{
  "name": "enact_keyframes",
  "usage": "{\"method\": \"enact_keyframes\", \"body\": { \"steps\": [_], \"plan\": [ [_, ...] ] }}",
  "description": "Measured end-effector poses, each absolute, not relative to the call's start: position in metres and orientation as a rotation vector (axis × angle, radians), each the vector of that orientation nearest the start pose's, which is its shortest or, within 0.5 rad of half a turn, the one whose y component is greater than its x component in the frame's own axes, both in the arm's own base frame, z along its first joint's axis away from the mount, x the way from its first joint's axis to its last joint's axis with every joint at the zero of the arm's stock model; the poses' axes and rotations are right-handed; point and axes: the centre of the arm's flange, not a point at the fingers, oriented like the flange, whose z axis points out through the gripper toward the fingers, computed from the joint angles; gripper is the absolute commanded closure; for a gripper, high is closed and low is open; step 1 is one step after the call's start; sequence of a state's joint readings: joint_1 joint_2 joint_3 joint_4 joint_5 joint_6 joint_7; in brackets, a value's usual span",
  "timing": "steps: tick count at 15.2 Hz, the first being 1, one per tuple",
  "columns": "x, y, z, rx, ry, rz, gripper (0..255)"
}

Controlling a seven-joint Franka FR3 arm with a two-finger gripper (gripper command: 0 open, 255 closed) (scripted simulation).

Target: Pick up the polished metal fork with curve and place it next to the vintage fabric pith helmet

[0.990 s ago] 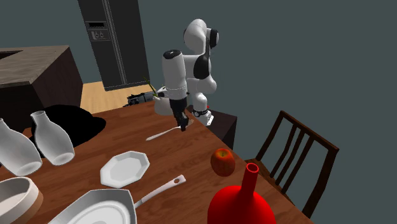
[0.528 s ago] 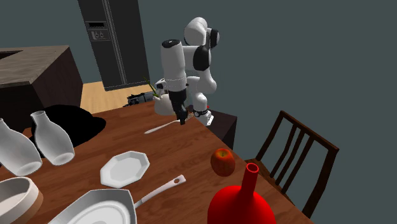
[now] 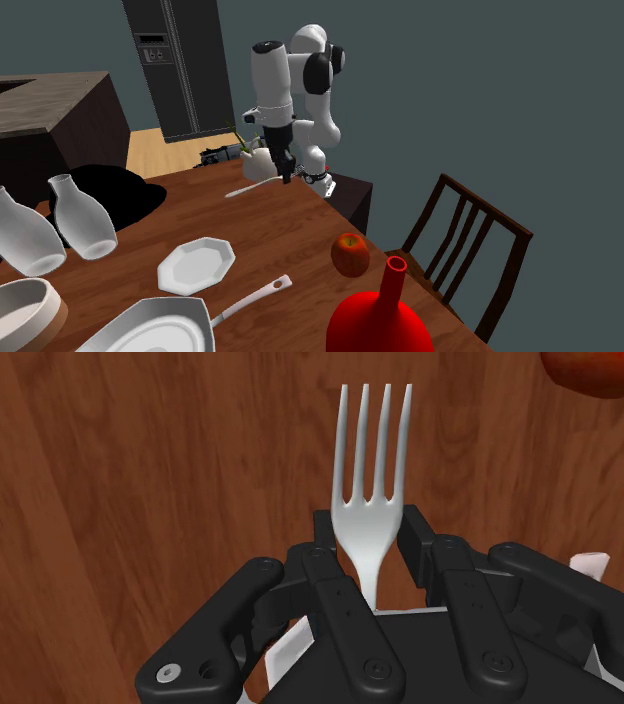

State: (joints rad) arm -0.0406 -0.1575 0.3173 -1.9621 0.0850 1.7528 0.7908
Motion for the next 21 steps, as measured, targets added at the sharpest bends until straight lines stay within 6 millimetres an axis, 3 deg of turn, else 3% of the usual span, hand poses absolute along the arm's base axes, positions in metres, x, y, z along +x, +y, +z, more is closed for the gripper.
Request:
{"method": "enact_keyframes", "body": {
  "steps": [11, 21],
  "plan": [
    [0.486, 0.148, 0.588, -3.028, 0.833, 0.107, 255],
    [0.481, 0.022, 0.589, -3.027, 0.836, 0.107, 255]
  ]
}}
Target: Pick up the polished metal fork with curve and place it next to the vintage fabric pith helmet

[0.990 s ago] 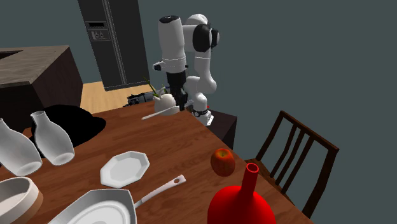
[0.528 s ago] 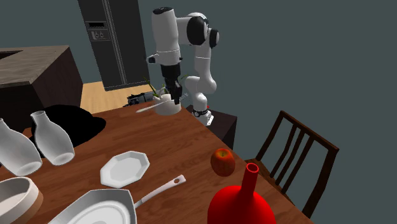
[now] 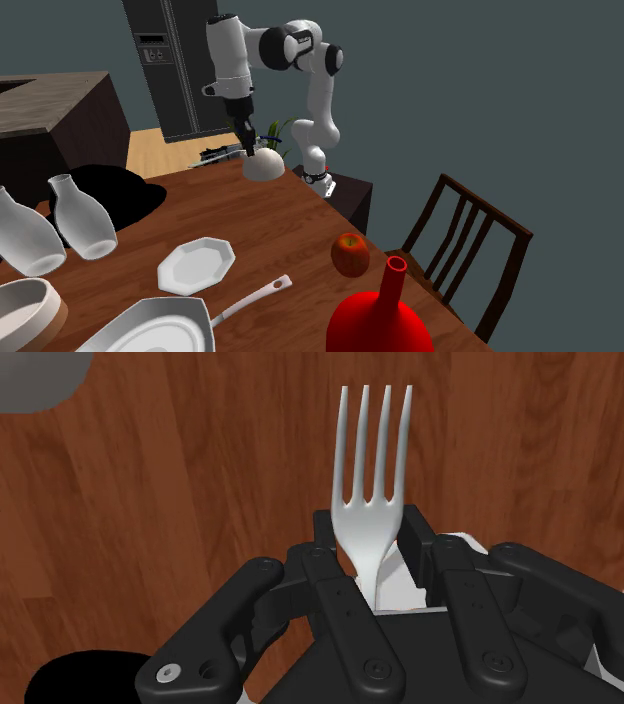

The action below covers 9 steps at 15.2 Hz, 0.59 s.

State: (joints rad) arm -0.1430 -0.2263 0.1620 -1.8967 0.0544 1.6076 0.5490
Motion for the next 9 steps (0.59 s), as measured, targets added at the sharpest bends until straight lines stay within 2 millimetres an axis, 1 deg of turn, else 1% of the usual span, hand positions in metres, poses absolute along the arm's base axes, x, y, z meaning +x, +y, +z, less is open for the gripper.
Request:
{"method": "enact_keyframes", "body": {
  "steps": [1, 2, 3, 4, 5, 7, 9],
  "plan": [
    [0.479, 0.010, 0.593, -3.027, 0.836, 0.107, 255],
    [0.477, -0.004, 0.592, -3.027, 0.836, 0.107, 255],
    [0.480, -0.018, 0.593, -3.027, 0.836, 0.107, 255],
    [0.478, -0.031, 0.592, -3.027, 0.836, 0.107, 255],
    [0.481, -0.047, 0.590, -3.027, 0.836, 0.107, 255],
    [0.477, -0.074, 0.592, -3.027, 0.836, 0.108, 255],
    [0.474, -0.097, 0.593, -3.027, 0.835, 0.107, 255]
  ]
}}
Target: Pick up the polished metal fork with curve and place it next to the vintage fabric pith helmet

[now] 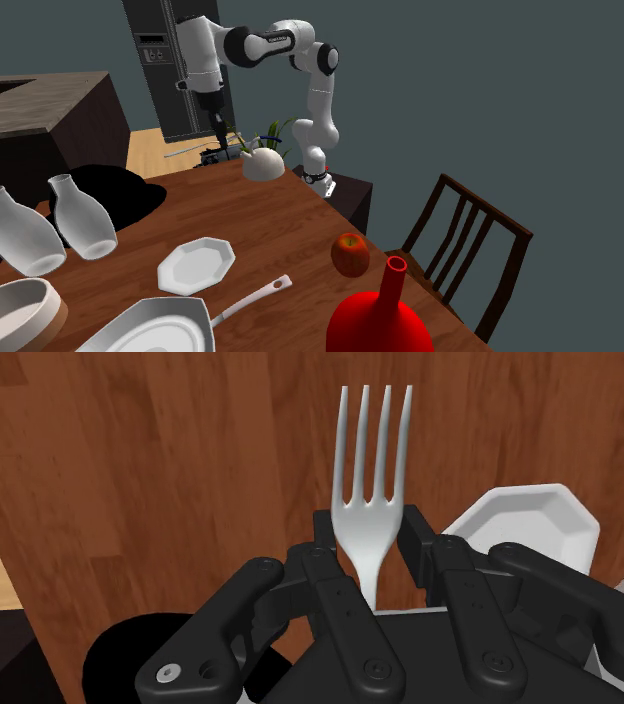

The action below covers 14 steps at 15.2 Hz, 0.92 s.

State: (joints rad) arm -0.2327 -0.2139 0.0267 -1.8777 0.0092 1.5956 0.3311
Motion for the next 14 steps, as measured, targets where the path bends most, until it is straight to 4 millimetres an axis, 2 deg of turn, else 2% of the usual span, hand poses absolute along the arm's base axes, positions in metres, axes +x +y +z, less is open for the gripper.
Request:
{"method": "enact_keyframes", "body": {
  "steps": [13, 14],
  "plan": [
    [0.468, -0.270, 0.595, -3.027, 0.835, 0.107, 255],
    [0.469, -0.278, 0.591, -3.027, 0.835, 0.107, 255]
  ]
}}
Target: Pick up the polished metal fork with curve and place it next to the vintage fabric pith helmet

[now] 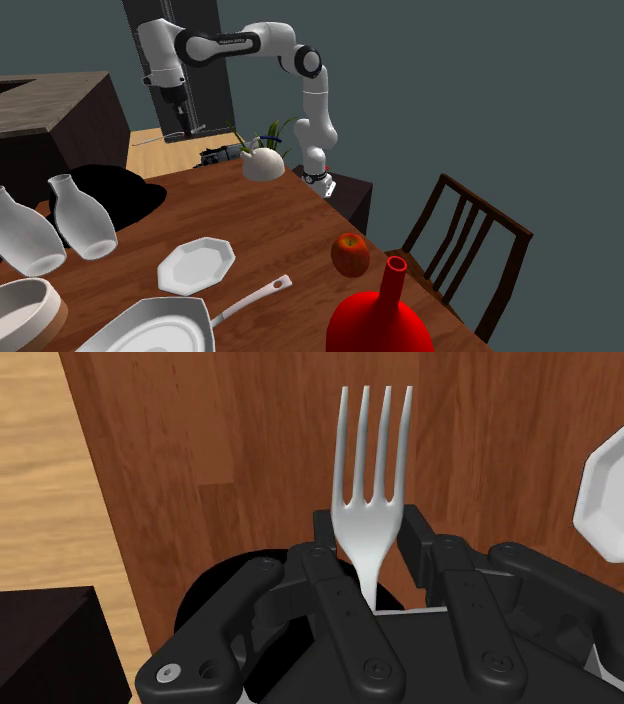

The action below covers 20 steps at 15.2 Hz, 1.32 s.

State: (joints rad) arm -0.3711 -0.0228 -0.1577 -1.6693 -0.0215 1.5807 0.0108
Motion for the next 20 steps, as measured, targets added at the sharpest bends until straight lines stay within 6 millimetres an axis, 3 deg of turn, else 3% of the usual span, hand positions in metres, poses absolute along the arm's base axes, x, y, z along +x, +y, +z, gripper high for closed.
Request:
{"method": "enact_keyframes", "body": {
  "steps": [4, 20],
  "plan": [
    [0.469, -0.286, 0.572, -3.028, 0.834, 0.108, 255],
    [0.467, -0.284, 0.486, -3.028, 0.833, 0.109, 255]
  ]
}}
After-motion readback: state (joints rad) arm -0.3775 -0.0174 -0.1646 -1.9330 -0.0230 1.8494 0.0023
